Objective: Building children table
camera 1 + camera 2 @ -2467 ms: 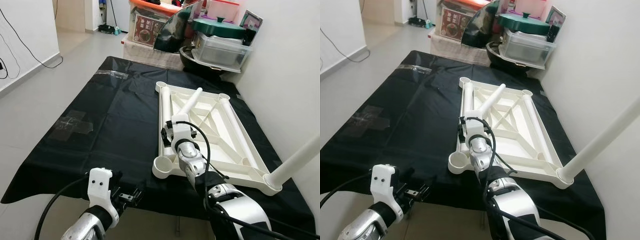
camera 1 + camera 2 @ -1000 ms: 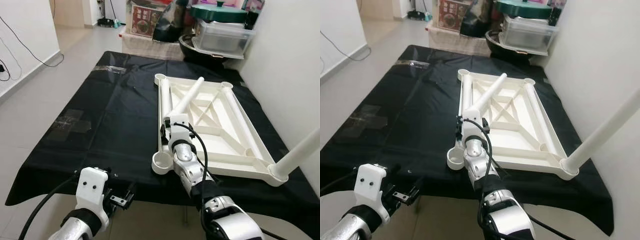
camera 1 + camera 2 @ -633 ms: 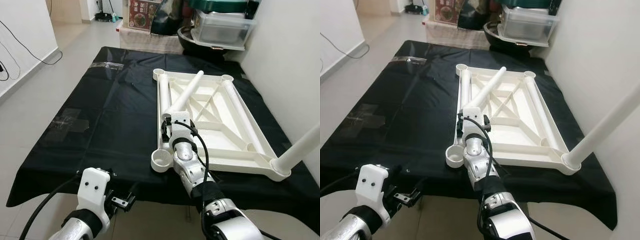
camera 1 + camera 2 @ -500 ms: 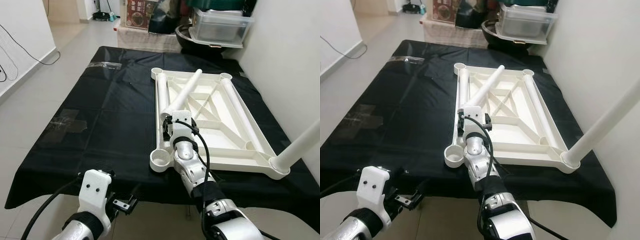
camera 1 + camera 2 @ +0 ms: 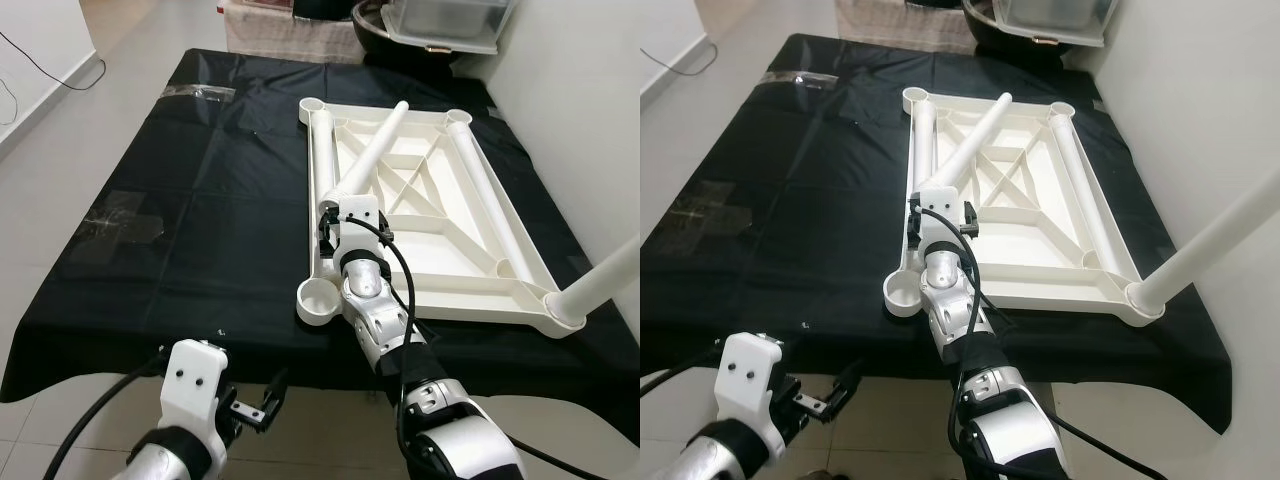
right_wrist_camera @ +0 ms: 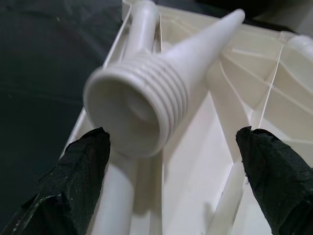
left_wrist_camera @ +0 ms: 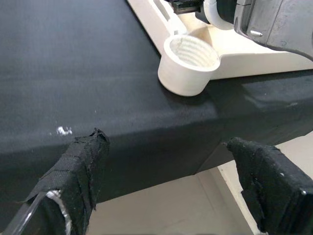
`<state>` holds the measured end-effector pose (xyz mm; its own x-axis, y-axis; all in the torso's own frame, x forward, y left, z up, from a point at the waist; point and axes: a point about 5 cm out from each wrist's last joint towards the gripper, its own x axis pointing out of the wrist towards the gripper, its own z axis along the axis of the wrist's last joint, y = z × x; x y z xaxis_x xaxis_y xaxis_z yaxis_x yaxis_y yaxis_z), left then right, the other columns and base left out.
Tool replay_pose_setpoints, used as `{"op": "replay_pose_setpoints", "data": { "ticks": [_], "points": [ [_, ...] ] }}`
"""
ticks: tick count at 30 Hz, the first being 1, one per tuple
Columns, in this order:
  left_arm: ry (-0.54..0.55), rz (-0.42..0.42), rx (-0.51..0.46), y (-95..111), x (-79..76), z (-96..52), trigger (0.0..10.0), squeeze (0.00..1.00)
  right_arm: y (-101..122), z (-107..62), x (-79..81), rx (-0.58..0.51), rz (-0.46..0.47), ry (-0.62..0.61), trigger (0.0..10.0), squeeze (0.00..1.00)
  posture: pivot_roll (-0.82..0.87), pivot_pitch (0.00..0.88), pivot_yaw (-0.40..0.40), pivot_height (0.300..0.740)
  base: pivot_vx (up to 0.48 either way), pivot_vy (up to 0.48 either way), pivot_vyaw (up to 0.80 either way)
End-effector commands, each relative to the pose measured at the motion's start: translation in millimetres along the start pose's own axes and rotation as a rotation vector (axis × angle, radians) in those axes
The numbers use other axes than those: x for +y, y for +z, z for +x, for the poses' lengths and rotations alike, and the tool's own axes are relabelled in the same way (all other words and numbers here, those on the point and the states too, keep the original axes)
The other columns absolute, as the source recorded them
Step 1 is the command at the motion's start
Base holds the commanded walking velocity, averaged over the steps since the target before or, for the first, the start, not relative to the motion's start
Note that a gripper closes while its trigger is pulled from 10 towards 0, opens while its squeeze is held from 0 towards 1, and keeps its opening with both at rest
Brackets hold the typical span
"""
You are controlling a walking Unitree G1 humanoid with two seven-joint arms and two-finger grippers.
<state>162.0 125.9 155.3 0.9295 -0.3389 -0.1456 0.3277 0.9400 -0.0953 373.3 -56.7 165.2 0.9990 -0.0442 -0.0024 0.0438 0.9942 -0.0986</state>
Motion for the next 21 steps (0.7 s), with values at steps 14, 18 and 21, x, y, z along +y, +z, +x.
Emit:
{"op": "replay_pose_setpoints", "data": {
  "ticks": [14, 18, 21],
  "points": [
    [0.001, -0.048, 0.035, -3.2, -13.7, -8.3, 10.0, 0.0, 18.2, 7.9, 0.0, -0.024, 0.041, -0.083, 10.0, 0.0, 0.13, 0.258, -0.164, 0.74, 0.0, 0.0, 0.0],
    [-0.002, -0.062, 0.038, -3.6, -18.2, -8.0, 10.0, 0.0, 28.2, 11.2, -1.6, -0.055, 0.06, -0.107, 10.0, 0.0, 0.13, 0.265, -0.168, 0.74, 0.0, 0.0, 0.0],
    [-0.002, -0.067, 0.039, -3.7, -19.5, -8.0, 10.0, 0.0, 30.7, 11.8, -2.0, -0.061, 0.073, -0.11, 10.0, 0.0, 0.12, 0.269, -0.172, 0.74, 0.0, 0.0, 0.0]
  ]
}}
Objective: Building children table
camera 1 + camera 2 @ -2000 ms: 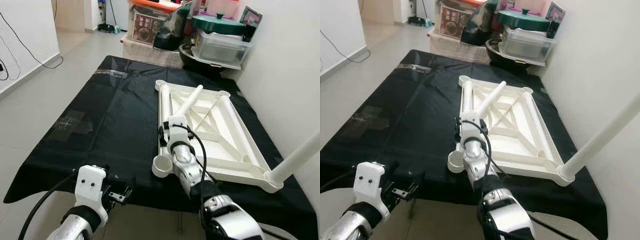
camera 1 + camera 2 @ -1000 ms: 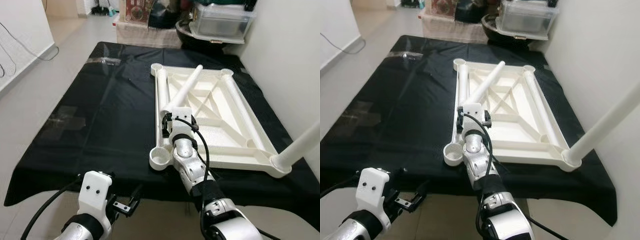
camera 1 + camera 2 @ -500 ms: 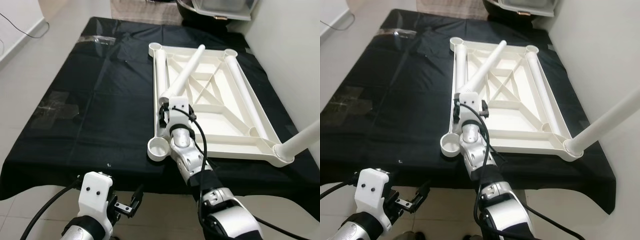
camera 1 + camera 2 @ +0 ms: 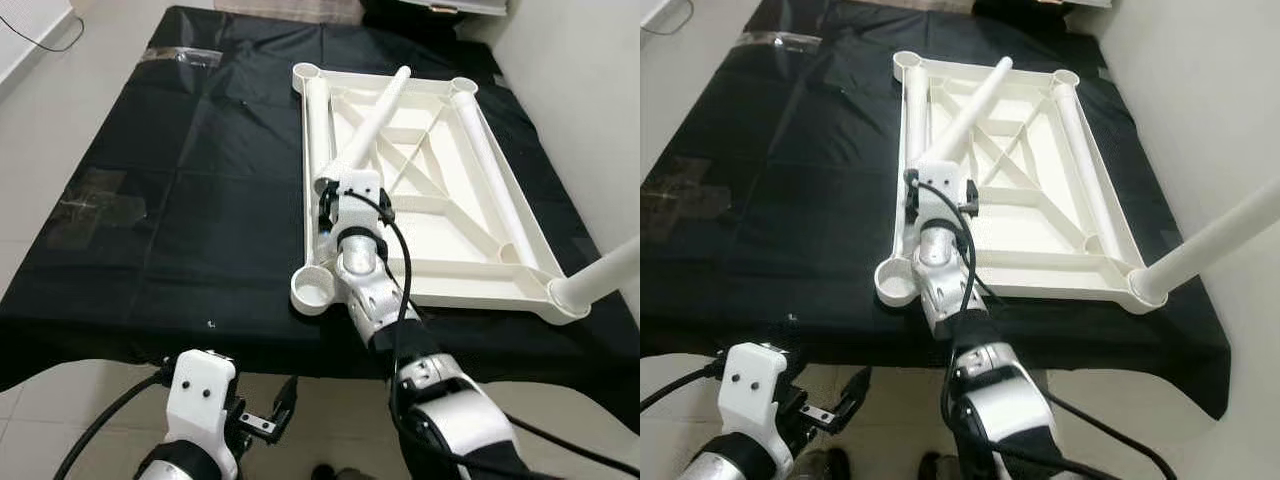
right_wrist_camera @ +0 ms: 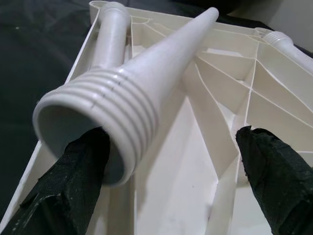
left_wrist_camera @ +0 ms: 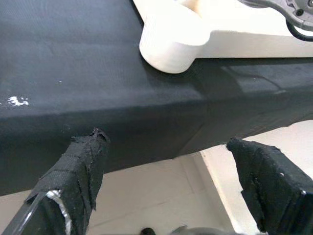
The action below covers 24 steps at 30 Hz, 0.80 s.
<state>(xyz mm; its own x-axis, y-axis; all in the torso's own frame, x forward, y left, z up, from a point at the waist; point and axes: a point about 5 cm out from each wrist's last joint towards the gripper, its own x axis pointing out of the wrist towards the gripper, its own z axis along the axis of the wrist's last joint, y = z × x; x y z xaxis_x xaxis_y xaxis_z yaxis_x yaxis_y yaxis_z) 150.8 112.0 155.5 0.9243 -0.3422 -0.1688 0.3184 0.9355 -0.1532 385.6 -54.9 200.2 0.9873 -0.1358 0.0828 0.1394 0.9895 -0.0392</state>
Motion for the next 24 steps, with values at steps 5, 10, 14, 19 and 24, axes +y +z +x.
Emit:
{"op": "replay_pose_setpoints", "data": {
  "ticks": [5, 10, 14, 19, 24],
  "points": [
    [0.002, -0.019, 0.021, -2.7, -6.2, -2.9, 10.0, 0.0, 2.8, -0.2, 3.5, -0.002, 0.075, -0.008, 10.0, 0.0, 0.12, 0.275, -0.177, 0.74, 0.0, 0.0, 0.0],
    [0.002, -0.022, 0.022, -3.0, -6.7, -3.0, 10.0, 0.0, 7.8, -0.7, 7.9, -0.022, 0.1, 0.0, 10.0, 0.0, 0.12, 0.274, -0.178, 0.74, 0.0, 0.0, 0.0],
    [0.001, -0.025, 0.021, -3.2, -7.5, -2.3, 10.0, 0.0, 12.9, -0.5, 12.7, -0.04, 0.115, 0.003, 10.0, 0.0, 0.12, 0.27, -0.182, 0.74, 0.0, 0.0, 0.0],
    [0.001, -0.03, 0.02, -3.5, -9.7, -0.7, 10.0, 0.0, 15.8, -0.7, 17.4, -0.06, 0.12, 0.011, 3.3, 0.0, 0.12, 0.269, -0.184, 0.74, 0.0, 0.0, 0.0],
    [0.007, -0.03, 0.019, -3.6, -9.9, -0.6, 10.0, 0.0, 12.7, -2.6, 17.4, -0.065, 0.126, 0.005, 0.0, 0.0, 0.12, 0.265, -0.187, 0.74, 0.0, 0.0, 0.0]
  ]
}}
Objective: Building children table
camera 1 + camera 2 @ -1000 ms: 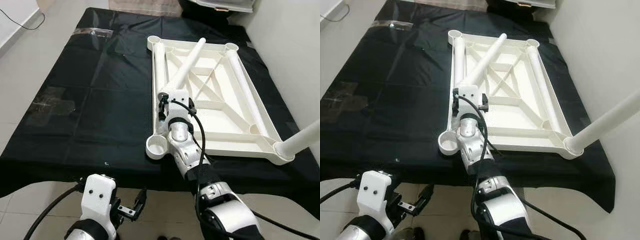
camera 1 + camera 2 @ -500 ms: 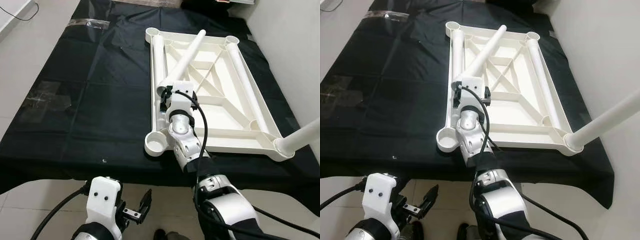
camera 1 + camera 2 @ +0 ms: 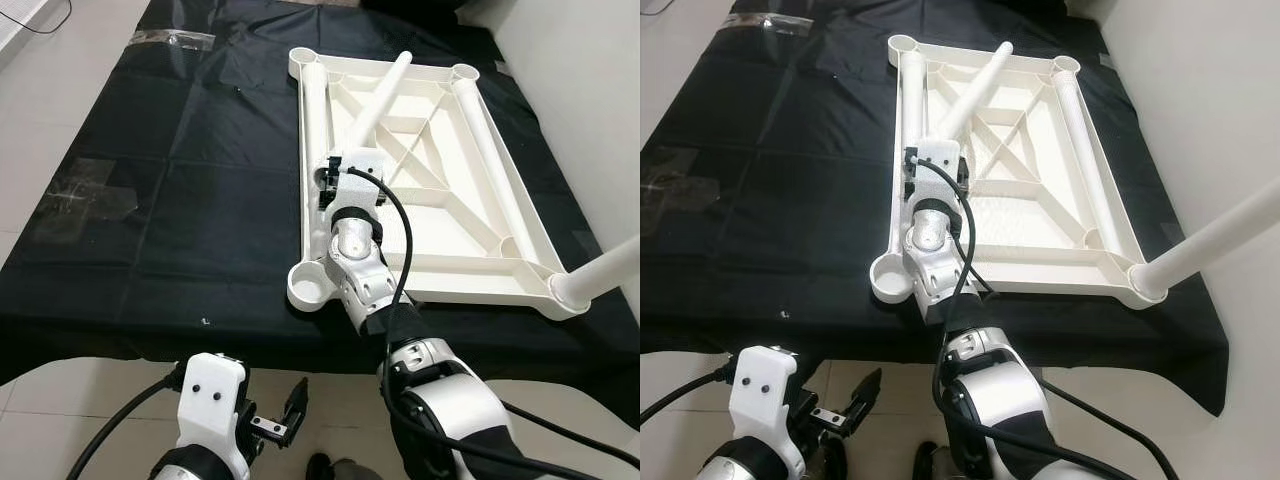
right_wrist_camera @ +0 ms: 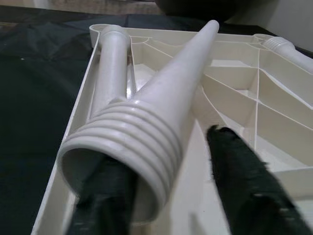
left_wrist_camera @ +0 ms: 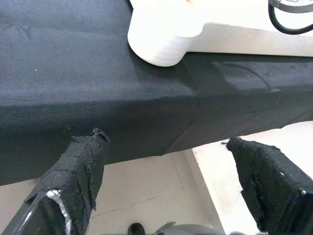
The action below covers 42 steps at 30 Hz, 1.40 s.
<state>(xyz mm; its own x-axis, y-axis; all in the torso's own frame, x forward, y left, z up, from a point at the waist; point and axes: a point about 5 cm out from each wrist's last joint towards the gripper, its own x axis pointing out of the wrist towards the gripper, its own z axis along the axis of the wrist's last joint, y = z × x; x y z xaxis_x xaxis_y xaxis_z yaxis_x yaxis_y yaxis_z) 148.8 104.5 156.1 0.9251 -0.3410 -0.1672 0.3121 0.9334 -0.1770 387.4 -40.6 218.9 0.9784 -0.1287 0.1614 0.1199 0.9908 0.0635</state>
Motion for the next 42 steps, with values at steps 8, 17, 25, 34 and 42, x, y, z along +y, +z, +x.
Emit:
{"op": "replay_pose_setpoints", "data": {
  "ticks": [8, 17, 25, 34, 42],
  "points": [
    [0.009, 0.009, 0.006, -1.9, 2.1, 4.7, 10.0, 0.0, -13.1, -7.0, -3.5, 0.005, 0.008, -0.013, 0.0, 0.0, 0.12, 0.243, -0.179, 0.74, 0.0, 0.0, 0.0],
    [0.015, 0.038, -0.02, 1.9, 12.5, 16.1, 10.0, 0.0, -11.7, -0.8, -24.7, -0.024, 0.012, -0.04, 0.0, 0.0, 0.11, 0.185, -0.15, 0.74, 0.0, 0.0, 0.0],
    [0.003, 0.083, -0.085, 13.2, 24.5, 35.8, 10.0, 0.0, -5.6, 6.2, -61.2, -0.013, 0.198, -0.023, 0.0, 0.0, 0.1, 0.098, -0.132, 0.74, 0.0, 0.0, 0.0],
    [0.004, 0.035, -0.191, 32.4, 43.4, 62.8, 10.0, 0.0, -10.5, -2.1, -75.2, 0.07, 0.479, 0.231, 0.0, 0.0, 0.08, 0.0, -0.103, 0.74, 0.0, 0.0, 0.0],
    [-0.098, -0.139, -0.267, 49.3, 42.8, 84.3, 10.0, 0.0, -29.6, -37.2, -100.1, 0.158, 0.604, 0.455, 0.0, 0.0, 0.06, 0.0, -0.08, 0.74, 0.0, 0.0, 0.0]
  ]
}}
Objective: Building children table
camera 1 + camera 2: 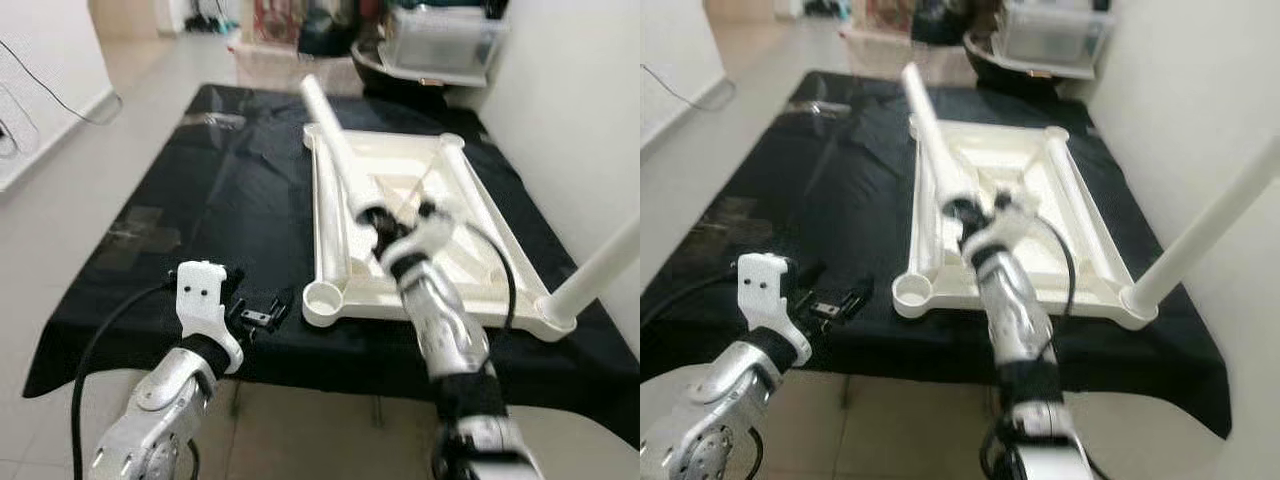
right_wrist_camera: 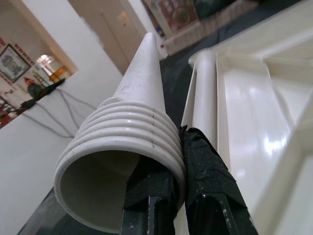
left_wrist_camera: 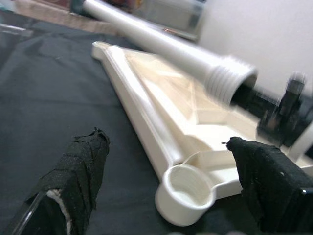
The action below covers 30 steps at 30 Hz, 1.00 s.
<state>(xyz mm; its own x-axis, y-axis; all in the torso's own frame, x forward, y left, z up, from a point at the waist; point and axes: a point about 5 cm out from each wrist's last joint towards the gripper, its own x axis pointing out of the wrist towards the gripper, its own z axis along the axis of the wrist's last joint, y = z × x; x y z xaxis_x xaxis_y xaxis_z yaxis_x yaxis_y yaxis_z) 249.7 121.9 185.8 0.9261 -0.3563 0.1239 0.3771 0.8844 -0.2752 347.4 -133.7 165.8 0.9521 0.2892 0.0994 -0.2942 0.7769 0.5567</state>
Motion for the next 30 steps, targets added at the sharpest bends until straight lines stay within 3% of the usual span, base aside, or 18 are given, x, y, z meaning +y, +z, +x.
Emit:
{"op": "replay_pose_setpoints", "data": {
  "ticks": [1, 7, 9, 11, 13, 17, 19, 22, 24, 30],
  "points": [
    [-0.01, -0.042, 0.013, -3.6, 0.8, 0.8, 10.0, 0.0, 9.3, -2.1, 7.4, -0.021, 0.014, 0.08, 0.0, 0.0, 0.06, 0.0, -0.08, 0.74, 0.0, 0.0, 0.0],
    [-0.093, -0.231, -0.052, 6.6, -0.5, 6.2, 10.0, 0.0, 8.8, -24.3, 2.8, 0.06, 0.068, 0.235, 0.0, 0.0, 0.05, 0.0, -0.071, 0.74, 0.0, 0.0, 0.0],
    [-0.093, -0.231, -0.052, 6.6, -0.5, 6.2, 10.0, 0.0, 8.8, -24.3, 2.8, 0.06, 0.068, 0.235, 0.0, 0.0, 0.05, 0.0, -0.071, 0.74, 0.0, 0.0, 0.0],
    [-0.114, -0.312, -0.067, 3.9, 0.8, 5.4, 10.0, 0.0, 10.5, -30.3, -1.6, 0.075, 0.102, 0.249, 0.0, 0.0, 0.04, 0.0, -0.066, 0.74, 0.0, 0.0, 0.0],
    [-0.114, -0.312, -0.067, 3.9, 0.8, 5.4, 10.0, 0.0, 10.5, -30.3, -1.6, 0.075, 0.102, 0.249, 0.0, 0.0, 0.04, 0.0, -0.066, 0.74, 0.0, 0.0, 0.0],
    [-0.138, -0.452, -0.135, 9.0, 6.1, 6.8, 10.0, 0.0, 4.2, -47.2, 1.9, 0.152, 0.17, 0.349, 0.0, 0.0, 0.04, 0.0, -0.071, 0.74, 0.0, 0.0, 0.0],
    [-0.138, -0.452, -0.135, 9.0, 6.1, 6.8, 10.0, 0.0, 4.2, -47.2, 1.9, 0.152, 0.17, 0.349, 0.0, 0.0, 0.04, 0.0, -0.071, 0.74, 0.0, 0.0, 0.0],
    [-0.172, -0.609, -0.174, 9.3, 13.1, 2.0, 10.0, 0.0, -5.0, -69.3, 7.8, 0.24, 0.289, 0.474, 0.0, 0.0, 0.04, 0.0, -0.069, 0.74, 0.0, 0.0, 0.0],
    [-0.201, -0.671, -0.176, 7.2, 13.0, -1.5, 10.0, 0.0, -6.8, -76.5, 11.0, 0.268, 0.325, 0.527, 0.0, 0.0, 0.04, 0.0, -0.069, 0.74, 0.0, 0.0, 0.0],
    [-0.244, -0.737, -0.162, 2.2, 12.5, -5.6, 10.0, 0.0, -7.9, -81.5, 9.8, 0.296, 0.373, 0.558, 0.0, 0.0, 0.04, 0.0, -0.073, 0.74, 0.0, 0.0, 0.0]
  ]
}}
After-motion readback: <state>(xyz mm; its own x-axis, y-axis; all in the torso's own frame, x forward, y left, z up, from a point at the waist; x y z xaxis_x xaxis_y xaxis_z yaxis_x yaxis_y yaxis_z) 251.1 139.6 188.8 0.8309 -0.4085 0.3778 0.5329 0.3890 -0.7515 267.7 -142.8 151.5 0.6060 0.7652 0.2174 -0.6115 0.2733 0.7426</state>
